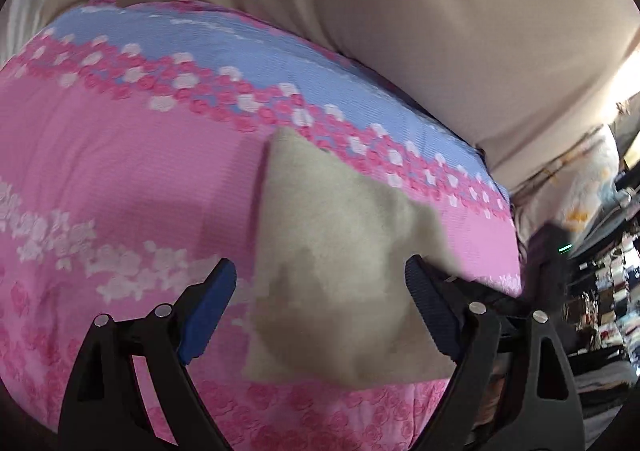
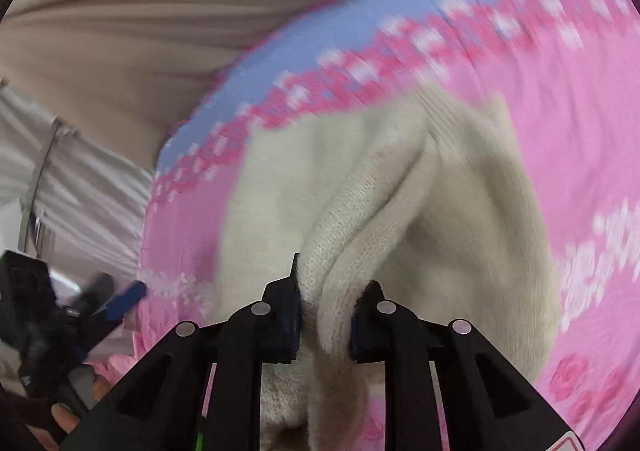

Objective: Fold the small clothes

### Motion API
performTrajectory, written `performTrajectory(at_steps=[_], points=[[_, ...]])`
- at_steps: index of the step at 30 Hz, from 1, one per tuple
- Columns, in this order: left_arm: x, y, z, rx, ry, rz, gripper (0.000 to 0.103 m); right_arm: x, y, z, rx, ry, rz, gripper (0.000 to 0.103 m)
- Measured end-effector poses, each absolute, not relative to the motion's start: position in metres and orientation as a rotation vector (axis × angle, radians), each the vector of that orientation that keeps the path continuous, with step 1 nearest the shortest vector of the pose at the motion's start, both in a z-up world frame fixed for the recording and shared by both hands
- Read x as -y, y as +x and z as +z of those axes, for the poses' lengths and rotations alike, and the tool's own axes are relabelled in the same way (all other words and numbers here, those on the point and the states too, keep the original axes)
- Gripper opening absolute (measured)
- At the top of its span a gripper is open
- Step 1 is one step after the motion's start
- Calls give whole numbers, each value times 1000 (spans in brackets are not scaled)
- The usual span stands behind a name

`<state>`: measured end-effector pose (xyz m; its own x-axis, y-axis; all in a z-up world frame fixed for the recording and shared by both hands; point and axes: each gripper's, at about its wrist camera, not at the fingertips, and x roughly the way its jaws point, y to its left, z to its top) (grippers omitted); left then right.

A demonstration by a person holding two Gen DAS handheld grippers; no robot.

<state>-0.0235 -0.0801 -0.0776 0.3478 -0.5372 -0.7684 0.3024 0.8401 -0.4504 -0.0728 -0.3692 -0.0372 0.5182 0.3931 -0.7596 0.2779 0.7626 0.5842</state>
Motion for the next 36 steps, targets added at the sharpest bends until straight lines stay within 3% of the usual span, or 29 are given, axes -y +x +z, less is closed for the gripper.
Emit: performTrajectory(at_steps=[4, 10, 13, 16, 18, 24, 31, 32, 33, 35, 36], points=[[59, -27, -72, -1057, -264, -531, 84, 384, -77, 12, -948, 640, 61, 15], [64, -37, -71, -1056, -221, -537, 84, 425, -107, -110, -1232, 719, -155, 22], [69, -41, -70, -1057, -176, -536, 84, 424, -121, -80, -1116, 754, -159, 27], [76, -43, -72, -1069, -153, -543, 84, 419, -127, -58, -1084, 727, -130, 41], [86, -45, -74, -1090, -124, -566, 84, 414, -131, -59, -1104, 731, -105, 57], [108, -66, -109, -1228, 99, -693, 84, 407, -180, -87, -1131, 931, -89, 64], [120, -97, -155, -1224, 276, -807, 84, 400, -171, -99, -1144, 1046, -29, 67], [124, -98, -160, -1205, 281, -813, 76, 397, -164, -96, -1135, 1019, -4, 43], [127, -95, -166, -1204, 273, -824, 46, 392, -158, -91, -1140, 978, 8, 15], [130, -79, -174, -1254, 219, -796, 23, 388, -147, -68, -1105, 889, 11, 15], [122, -68, -169, -1268, 119, -788, 20, 388, -145, -48, -1053, 863, 27, 14]])
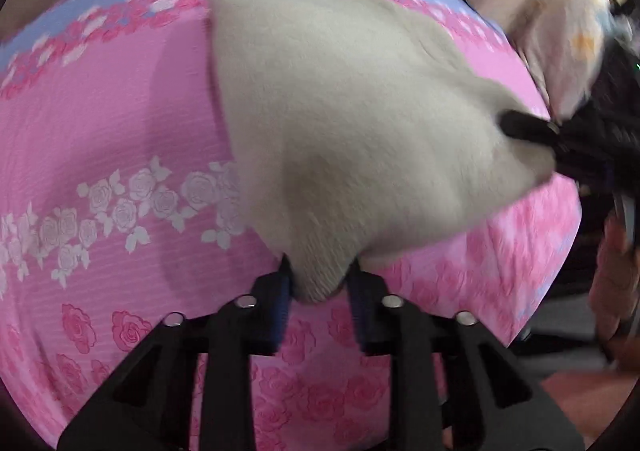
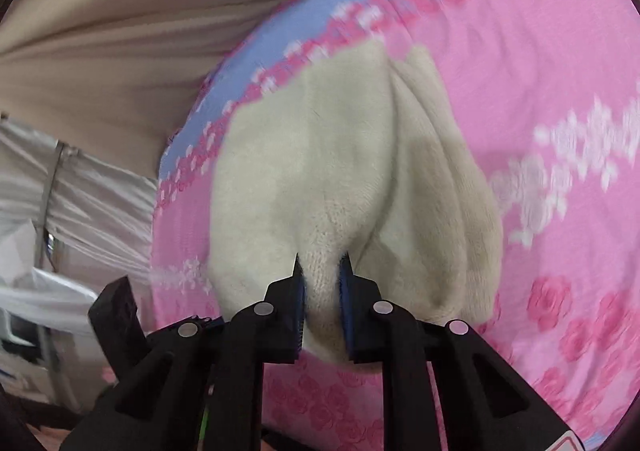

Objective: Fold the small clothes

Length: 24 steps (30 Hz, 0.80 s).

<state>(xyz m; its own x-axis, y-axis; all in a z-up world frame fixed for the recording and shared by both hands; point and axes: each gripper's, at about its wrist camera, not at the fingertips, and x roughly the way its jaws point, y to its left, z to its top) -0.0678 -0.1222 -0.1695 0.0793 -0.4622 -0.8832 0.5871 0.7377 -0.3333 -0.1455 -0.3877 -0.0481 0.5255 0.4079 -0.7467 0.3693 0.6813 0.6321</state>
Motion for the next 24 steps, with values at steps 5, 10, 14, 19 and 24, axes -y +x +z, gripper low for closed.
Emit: performTrajectory(at_steps=[5, 10, 14, 19, 24], points=[[102, -71, -142, -1183, 101, -771, 20, 396, -156, -30, -1041, 727, -12, 12], [93, -85, -189, -1336, 166, -707, 17, 415, -191, -113, -1216, 799, -183, 10], [63, -84, -136, -1222, 41, -754, 26, 415, -192, -52, -1068, 768, -177, 17], [93, -55, -96, -1110, 55, -753, 43, 381, -125, -9, -1015, 651, -53, 18], [152, -44, -127, -1114, 208, -690, 61, 343, -59, -78, -1231, 399, -108, 18]])
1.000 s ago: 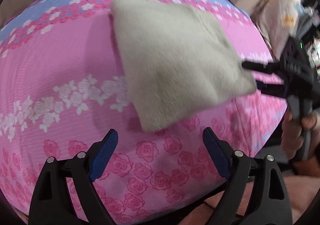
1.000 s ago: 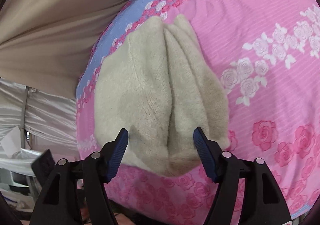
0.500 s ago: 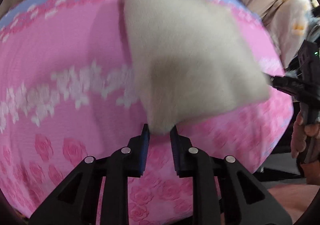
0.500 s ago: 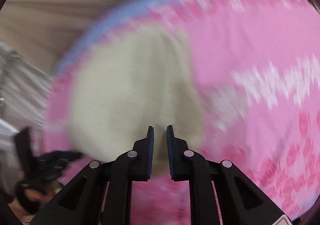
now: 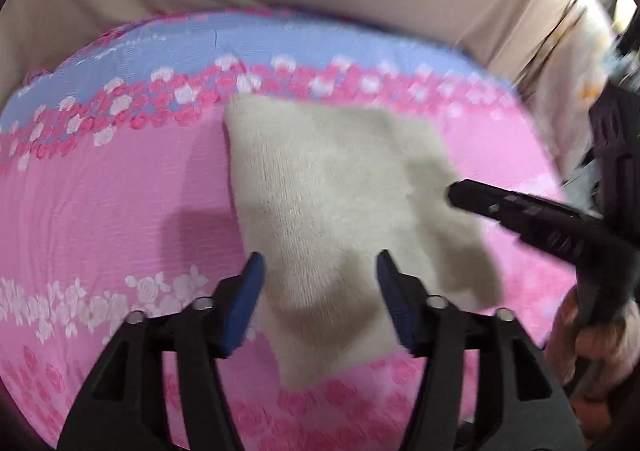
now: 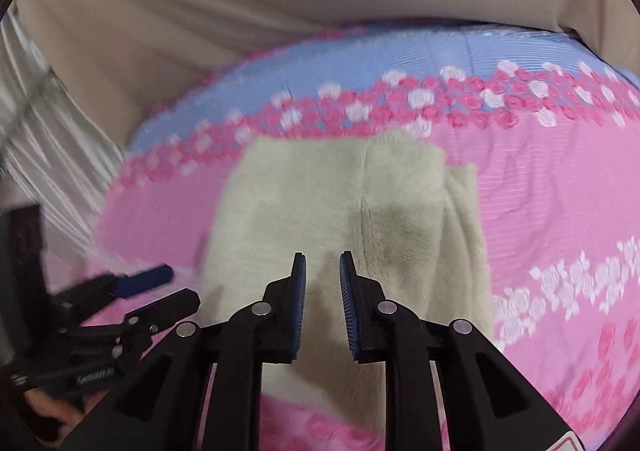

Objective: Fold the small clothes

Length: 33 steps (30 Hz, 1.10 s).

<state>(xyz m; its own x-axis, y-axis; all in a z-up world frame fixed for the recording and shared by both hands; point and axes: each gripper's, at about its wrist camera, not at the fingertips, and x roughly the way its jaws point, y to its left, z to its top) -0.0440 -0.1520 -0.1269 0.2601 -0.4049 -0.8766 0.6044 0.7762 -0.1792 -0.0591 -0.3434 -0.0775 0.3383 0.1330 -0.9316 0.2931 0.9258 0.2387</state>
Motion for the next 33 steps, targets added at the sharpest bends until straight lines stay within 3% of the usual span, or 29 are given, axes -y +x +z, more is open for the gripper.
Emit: performTrajectory(at_steps=[2, 4, 8, 10, 12, 15, 20, 23, 27, 30, 32, 33], points=[[170, -40, -159, -1190, 284, -641, 67, 352, -62, -105, -1272, 437, -110, 13], [169, -40, -165, -1197, 282, -601, 70, 360, -66, -84, -1241, 512, -130, 13], [167, -40, -158, -1182, 264, -609, 70, 362, -70, -45, -1154, 450, -153, 22], [168, -38, -161, -1196, 265, -602, 70, 364, -66, -73, -1235, 424, -164, 26], [171, -37, -162, -1200, 265, -602, 71, 366, -68, -99, -1289, 424, -173, 21], [171, -39, -158, -1185, 287, -605, 71, 366, -72, -73, -1227, 516, -157, 27], [165, -39, -152, -1171, 272, -599, 70, 356, -43, -39, -1152, 428, -107, 27], [159, -39, -143, -1141, 254, -580, 70, 363, -18, -49, -1169, 418, -114, 27], [151, -35, -142, -1140, 242, -557, 70, 395, -2, -112, -1272, 456, -160, 23], [141, -32, -141, -1141, 213, -542, 72, 410, -9, -97, -1222, 583, -163, 23], [133, -30, -139, -1140, 183, -531, 72, 409, -21, -73, -1162, 578, -161, 34], [127, -27, -139, -1147, 140, -535, 72, 410, -32, -63, -1140, 562, -165, 44]])
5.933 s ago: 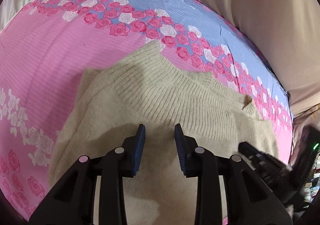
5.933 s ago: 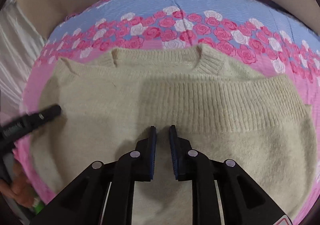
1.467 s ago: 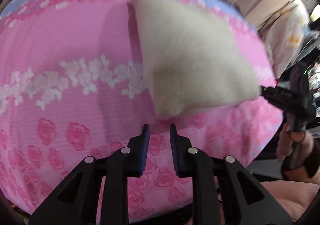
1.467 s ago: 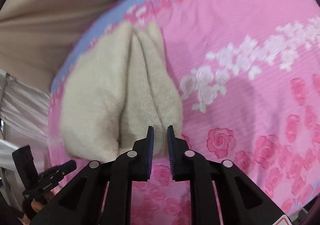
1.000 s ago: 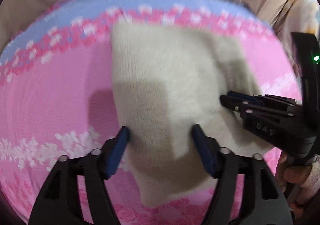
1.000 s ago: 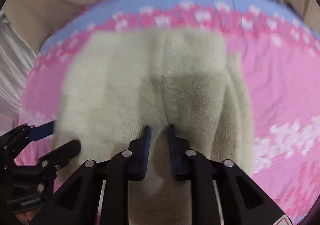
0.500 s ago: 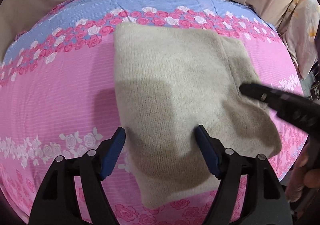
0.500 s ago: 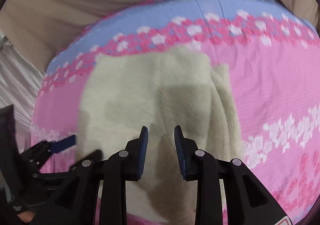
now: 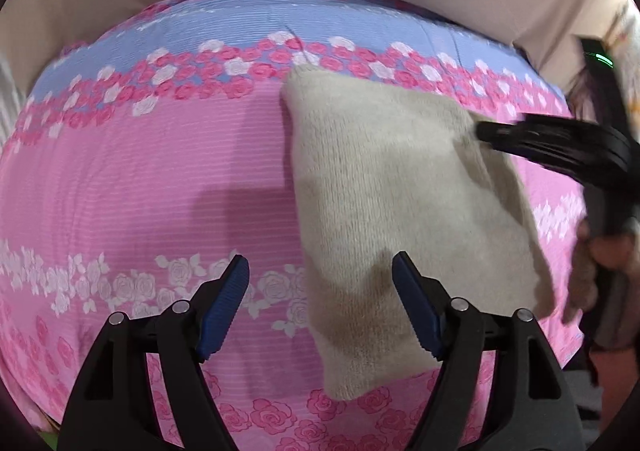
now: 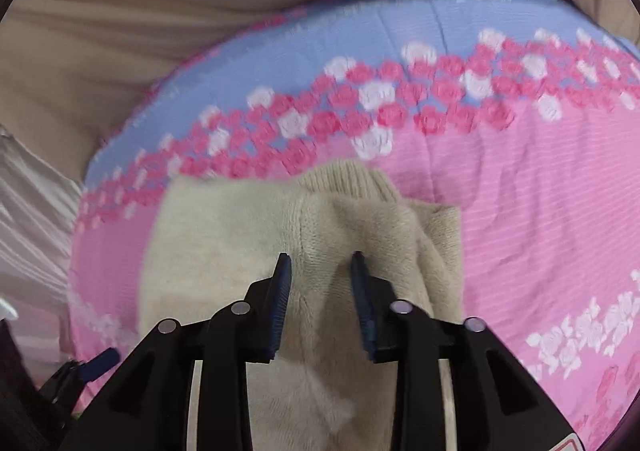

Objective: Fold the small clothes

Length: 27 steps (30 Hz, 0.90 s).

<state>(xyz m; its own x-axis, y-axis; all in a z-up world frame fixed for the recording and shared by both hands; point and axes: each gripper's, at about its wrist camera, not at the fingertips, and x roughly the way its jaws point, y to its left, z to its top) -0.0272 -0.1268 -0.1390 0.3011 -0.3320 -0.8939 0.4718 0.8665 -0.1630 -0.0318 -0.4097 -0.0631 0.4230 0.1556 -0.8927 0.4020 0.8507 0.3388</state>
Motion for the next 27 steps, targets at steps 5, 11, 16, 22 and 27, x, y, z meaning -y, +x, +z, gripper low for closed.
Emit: performTrajectory(at_steps=[5, 11, 16, 22, 27], points=[[107, -21, -146, -1213, -10, -528, 72, 422, -92, -65, -1193, 647, -167, 56], [109, -23, -155, -1249, -34, -540, 72, 409, -129, -95, -1193, 849, -97, 55], [126, -30, -146, -1226, 5, -607, 72, 400, -119, -45, -1087, 743, -92, 14], [141, -38, -148, -1212, 56, -658, 75, 407, -134, -84, -1228, 640, -169, 15], [145, -37, -155, -1221, 70, -636, 76, 411, -143, -79, -1166, 731, -191, 30]])
